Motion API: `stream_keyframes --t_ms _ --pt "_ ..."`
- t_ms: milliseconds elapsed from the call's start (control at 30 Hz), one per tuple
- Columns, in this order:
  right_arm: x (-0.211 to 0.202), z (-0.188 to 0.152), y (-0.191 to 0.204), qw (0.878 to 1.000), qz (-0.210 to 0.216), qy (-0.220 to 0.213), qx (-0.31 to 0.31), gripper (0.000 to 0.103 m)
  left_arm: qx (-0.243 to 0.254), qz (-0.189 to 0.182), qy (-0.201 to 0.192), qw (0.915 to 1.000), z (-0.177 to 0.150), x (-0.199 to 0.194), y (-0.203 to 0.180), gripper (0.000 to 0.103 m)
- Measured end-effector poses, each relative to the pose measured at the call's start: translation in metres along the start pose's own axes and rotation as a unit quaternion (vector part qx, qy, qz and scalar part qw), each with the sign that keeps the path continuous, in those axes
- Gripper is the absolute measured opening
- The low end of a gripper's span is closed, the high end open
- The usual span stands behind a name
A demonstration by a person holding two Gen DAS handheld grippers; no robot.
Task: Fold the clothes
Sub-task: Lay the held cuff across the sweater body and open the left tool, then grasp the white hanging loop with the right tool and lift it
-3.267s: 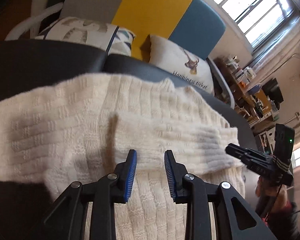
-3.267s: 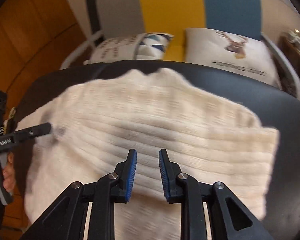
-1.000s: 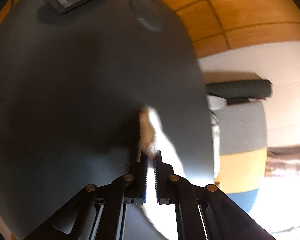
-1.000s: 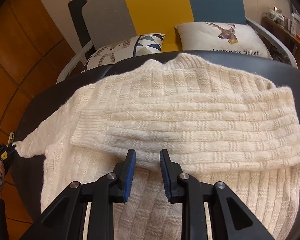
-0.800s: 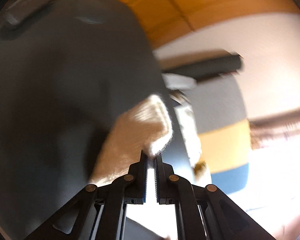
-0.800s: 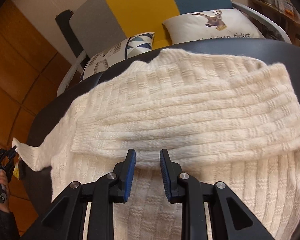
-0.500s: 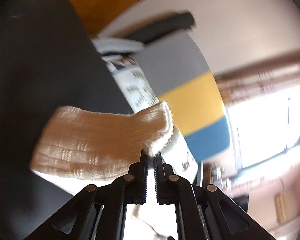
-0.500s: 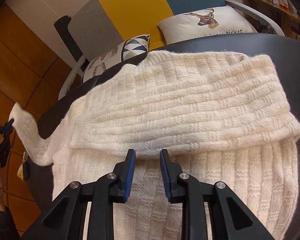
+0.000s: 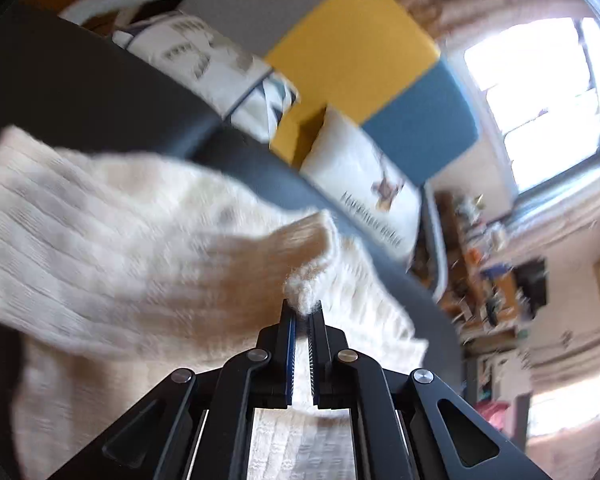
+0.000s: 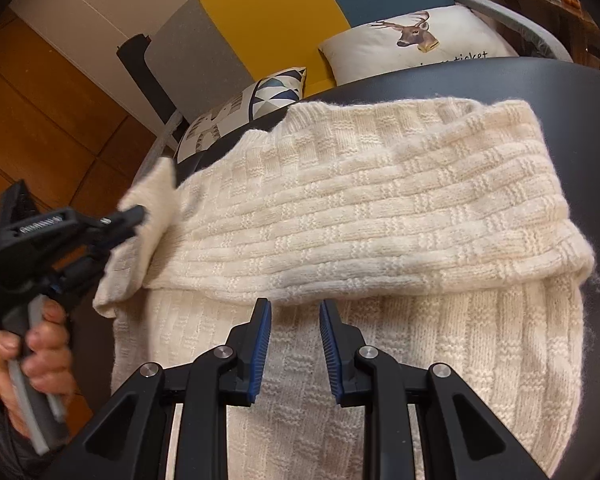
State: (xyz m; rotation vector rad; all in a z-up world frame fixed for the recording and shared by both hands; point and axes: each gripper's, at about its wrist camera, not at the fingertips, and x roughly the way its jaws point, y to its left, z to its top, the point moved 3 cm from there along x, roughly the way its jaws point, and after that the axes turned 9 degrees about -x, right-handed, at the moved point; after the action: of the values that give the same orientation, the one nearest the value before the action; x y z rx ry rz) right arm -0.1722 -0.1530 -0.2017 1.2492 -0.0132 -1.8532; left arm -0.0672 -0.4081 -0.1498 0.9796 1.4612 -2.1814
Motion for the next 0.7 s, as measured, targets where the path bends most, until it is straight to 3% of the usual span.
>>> stream_keyframes --t_ms 167,233,367,533,600,700 --pt "0.005 0.004 0.003 0.998 0.056 -0.001 0.027 0.025 -0.019 -0.005 0.040 0.9990 -0.013 0.026 0.007 0.009" --pt "0.011 0.007 0.006 0.993 0.106 -0.003 0.056 0.025 -0.033 -0.022 0.049 0.9980 -0.019 0.020 0.010 0.021" --pt "0.030 0.015 0.020 0.974 0.195 -0.009 0.115 0.025 -0.045 -0.054 0.051 0.9962 -0.019 -0.012 0.015 0.033" --pt "0.066 0.023 0.035 0.966 0.202 -0.003 0.161 0.028 -0.047 -0.065 0.036 0.9961 -0.013 -0.061 0.037 0.039" --pt "0.077 0.022 0.039 0.972 0.165 0.007 0.169 0.031 -0.056 -0.066 0.033 0.9957 -0.010 -0.075 0.051 0.039" --pt "0.083 0.020 0.039 0.969 0.160 0.002 0.190 0.031 -0.070 -0.076 0.026 0.9943 -0.009 -0.094 0.076 0.041"
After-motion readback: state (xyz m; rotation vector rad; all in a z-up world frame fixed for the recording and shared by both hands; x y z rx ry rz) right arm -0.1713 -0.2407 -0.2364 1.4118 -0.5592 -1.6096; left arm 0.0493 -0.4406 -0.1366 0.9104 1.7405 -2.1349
